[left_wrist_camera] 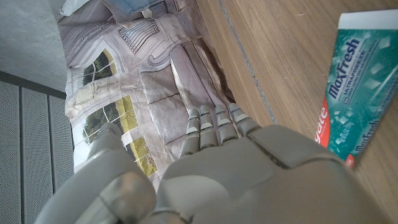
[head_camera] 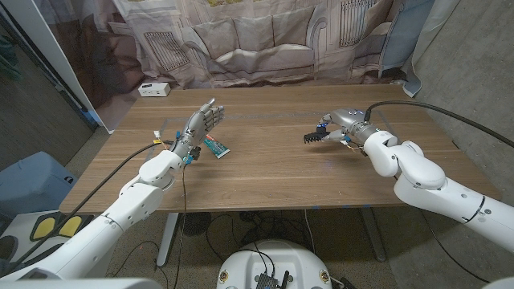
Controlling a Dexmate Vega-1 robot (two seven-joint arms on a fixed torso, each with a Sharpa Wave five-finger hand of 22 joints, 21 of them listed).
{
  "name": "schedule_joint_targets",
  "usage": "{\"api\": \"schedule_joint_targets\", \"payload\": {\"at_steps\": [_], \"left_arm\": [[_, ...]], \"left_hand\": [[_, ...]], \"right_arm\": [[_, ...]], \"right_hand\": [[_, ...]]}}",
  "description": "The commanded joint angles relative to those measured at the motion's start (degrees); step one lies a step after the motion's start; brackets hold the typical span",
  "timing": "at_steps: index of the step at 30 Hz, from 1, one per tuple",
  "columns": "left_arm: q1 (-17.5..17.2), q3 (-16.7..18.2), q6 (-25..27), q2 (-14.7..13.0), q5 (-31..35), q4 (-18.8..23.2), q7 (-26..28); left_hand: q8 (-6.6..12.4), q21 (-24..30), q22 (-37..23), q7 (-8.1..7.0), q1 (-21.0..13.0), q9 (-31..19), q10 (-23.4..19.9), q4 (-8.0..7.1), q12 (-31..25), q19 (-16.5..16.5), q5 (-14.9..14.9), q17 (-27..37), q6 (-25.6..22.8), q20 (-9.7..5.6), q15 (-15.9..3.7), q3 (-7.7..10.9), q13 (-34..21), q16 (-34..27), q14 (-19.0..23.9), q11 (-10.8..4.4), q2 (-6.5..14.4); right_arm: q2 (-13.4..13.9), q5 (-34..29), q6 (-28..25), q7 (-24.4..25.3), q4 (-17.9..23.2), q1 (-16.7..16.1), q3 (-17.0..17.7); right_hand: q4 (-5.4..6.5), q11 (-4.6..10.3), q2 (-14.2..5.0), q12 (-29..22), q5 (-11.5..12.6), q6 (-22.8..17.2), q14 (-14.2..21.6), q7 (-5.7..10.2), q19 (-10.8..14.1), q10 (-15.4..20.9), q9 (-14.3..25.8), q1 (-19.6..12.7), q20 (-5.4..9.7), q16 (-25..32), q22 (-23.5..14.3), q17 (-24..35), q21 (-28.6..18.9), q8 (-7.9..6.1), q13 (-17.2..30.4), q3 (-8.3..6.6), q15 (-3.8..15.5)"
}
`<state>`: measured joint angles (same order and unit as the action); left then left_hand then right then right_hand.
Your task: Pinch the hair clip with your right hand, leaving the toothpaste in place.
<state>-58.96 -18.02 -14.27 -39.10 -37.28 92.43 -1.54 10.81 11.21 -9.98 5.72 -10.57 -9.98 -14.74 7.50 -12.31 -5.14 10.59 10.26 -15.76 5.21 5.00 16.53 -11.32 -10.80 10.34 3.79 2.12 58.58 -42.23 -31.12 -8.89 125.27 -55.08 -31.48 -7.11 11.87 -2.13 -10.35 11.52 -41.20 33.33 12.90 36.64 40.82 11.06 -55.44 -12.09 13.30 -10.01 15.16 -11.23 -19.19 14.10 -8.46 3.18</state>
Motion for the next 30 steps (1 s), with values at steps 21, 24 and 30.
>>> {"api": "schedule_joint_targets", "payload": {"at_steps": [21, 24, 30], "left_arm": [[-1.3, 0.7, -0.5, -0.6, 0.0, 0.9, 0.4], [-1.4, 0.8, -0.5, -0.7, 0.0, 1.0, 0.4], [-1.4, 0.8, -0.5, -0.7, 0.1, 0.9, 0.4]], "left_hand": [[-0.04, 0.0, -0.3, 0.08, -0.6, -0.3, -0.2, 0.06, 0.2, 0.4, -0.1, 0.1, -0.3, 0.25, -0.16, 0.32, -0.1, 0.0, -0.1, -0.2, 0.3], [-0.04, 0.0, -0.3, 0.09, -0.6, -0.3, -0.3, 0.07, 0.1, 0.4, -0.1, 0.1, -0.3, 0.23, -0.13, 0.32, -0.1, 0.0, -0.1, -0.19, 0.3], [-0.05, 0.0, -0.3, 0.09, -0.6, -0.3, -0.2, 0.08, 0.1, 0.4, -0.1, 0.1, -0.3, 0.25, -0.11, 0.32, -0.1, 0.0, -0.1, -0.21, 0.3]], "right_arm": [[0.9, -0.8, -0.2, -7.6, -1.5, 2.6, -0.9], [0.8, -1.0, -0.3, -8.1, -1.7, 2.9, -1.2], [0.4, -0.3, 0.0, -8.3, -2.4, 3.4, -1.4]], "right_hand": [[0.25, -0.1, -0.47, -0.9, 0.0, -0.9, -0.1, -0.21, 0.3, 0.5, 0.3, 1.3, -0.11, 0.5, -0.1, 0.2, 0.0, 0.44, -0.4, 0.18, 2.5], [0.23, -0.09, -0.49, -1.0, 0.0, -1.0, -0.1, -0.21, 0.3, 0.7, 0.3, 1.3, -0.11, 0.5, -0.1, 0.2, 0.0, 0.5, -0.5, 0.19, 2.46], [0.24, -0.08, -0.54, -1.0, 0.0, -1.1, -0.2, -0.21, 0.3, 0.7, 0.3, 1.5, -0.12, 0.5, -0.1, 0.3, 0.0, 0.57, -0.5, 0.2, 2.4]]}}
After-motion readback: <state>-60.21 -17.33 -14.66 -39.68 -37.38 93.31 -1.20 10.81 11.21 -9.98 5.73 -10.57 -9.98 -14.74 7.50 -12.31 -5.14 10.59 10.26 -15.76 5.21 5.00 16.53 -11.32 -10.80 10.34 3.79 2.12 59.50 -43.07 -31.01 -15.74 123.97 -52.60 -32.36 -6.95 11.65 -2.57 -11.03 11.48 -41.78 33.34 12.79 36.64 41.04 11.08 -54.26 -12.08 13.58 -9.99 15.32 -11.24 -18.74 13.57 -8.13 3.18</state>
